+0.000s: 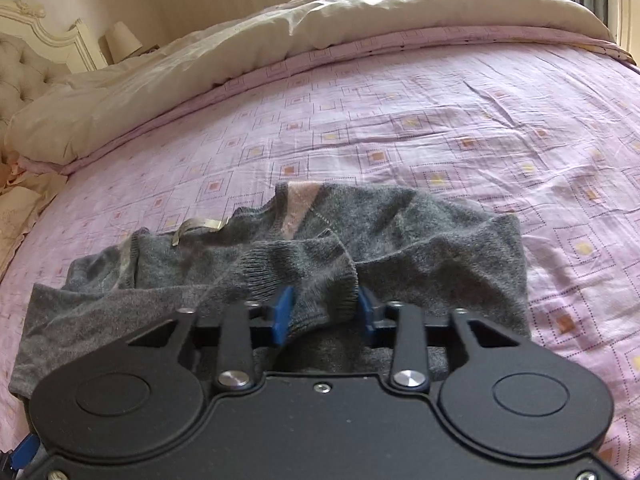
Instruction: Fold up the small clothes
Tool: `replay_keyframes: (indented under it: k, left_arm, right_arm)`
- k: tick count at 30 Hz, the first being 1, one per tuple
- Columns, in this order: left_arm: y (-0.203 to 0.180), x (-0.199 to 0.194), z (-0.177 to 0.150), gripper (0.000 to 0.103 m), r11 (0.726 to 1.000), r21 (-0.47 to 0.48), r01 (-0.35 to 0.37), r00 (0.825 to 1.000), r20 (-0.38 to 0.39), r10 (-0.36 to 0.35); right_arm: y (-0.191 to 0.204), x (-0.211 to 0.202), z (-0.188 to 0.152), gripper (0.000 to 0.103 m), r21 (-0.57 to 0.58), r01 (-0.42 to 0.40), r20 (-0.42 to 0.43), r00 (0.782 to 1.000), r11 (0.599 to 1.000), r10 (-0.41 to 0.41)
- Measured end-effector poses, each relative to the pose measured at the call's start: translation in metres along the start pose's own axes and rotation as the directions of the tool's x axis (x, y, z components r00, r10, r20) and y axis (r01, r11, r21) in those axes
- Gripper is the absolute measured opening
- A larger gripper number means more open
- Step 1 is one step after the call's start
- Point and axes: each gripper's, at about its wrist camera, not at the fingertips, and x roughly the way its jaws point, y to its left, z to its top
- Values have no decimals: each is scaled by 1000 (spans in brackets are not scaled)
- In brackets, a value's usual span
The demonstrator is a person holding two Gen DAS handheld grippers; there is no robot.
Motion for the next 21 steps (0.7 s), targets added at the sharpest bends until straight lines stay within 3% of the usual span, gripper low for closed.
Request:
replay_keyframes:
  k: [6,10,13,21]
  left_arm:
    - [1,0,0,57,1000,0,0,1000,-1,0]
    - [0,-1,0,57,1000,0,0,1000,-2,0]
    - [1,-1,0,57,1000,-2,0,1000,-1,0]
    - [4,-5,10,62,999,10,36,999,-29,-36]
  right_arm:
    - [17,-63,11,20,-120,-52,131,989,991,68]
    - [-7,-92,18,19,-63,-28,173,984,998,39]
    - [-25,-85,14,19,-52,38,145,989,998,-30]
    - [-43,-63,-13,20,-39,53,53,997,998,-51]
